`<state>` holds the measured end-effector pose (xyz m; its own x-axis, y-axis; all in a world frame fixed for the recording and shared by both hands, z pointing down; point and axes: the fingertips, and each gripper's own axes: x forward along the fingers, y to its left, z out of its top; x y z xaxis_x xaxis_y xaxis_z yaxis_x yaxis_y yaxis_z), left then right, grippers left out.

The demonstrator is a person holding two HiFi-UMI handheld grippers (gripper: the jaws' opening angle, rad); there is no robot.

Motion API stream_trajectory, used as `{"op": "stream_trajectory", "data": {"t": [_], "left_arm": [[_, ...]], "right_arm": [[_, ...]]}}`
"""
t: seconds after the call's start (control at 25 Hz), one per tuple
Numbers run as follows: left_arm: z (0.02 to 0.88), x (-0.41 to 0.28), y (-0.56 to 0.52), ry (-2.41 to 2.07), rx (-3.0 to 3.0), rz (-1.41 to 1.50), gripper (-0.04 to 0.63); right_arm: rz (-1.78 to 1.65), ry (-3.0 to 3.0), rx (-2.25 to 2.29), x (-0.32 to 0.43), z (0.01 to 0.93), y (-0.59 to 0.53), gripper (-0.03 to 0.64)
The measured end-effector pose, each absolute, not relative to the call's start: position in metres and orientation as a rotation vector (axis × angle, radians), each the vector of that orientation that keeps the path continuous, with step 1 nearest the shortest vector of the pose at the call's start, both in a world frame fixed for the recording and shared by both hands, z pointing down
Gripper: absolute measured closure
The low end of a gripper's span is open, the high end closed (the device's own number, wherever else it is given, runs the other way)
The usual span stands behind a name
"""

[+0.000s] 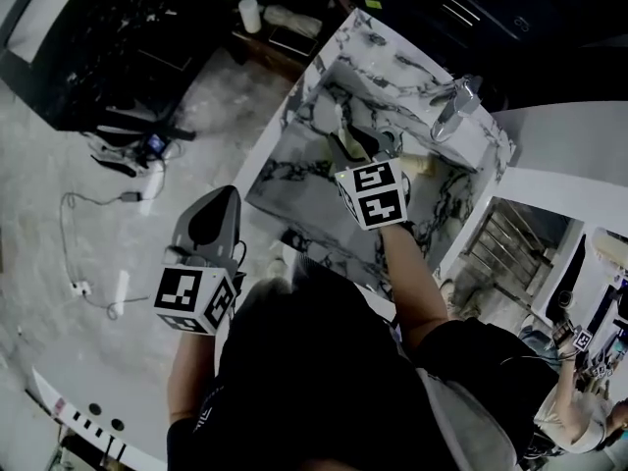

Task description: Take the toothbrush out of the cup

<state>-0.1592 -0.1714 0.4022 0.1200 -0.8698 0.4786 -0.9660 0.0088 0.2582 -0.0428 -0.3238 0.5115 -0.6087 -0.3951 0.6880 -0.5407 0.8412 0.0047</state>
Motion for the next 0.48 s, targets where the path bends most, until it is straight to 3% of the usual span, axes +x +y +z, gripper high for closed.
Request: {"op": "stream_trajectory", "data": {"t": [0.24,0.48], "left_arm": [[0.406,-0.163,-0.180,-1.759,1.842,0.275,0.577],[0.409,-0.168,-0.184,-1.766,1.825,0.284,0.577]], "right_arm": [[0.275,-2.298,0.668,-0.053,0.526,-0.333,0.486],[0.235,-2.290,0.680,-0.057,0.532,-0.335,0.575]]}}
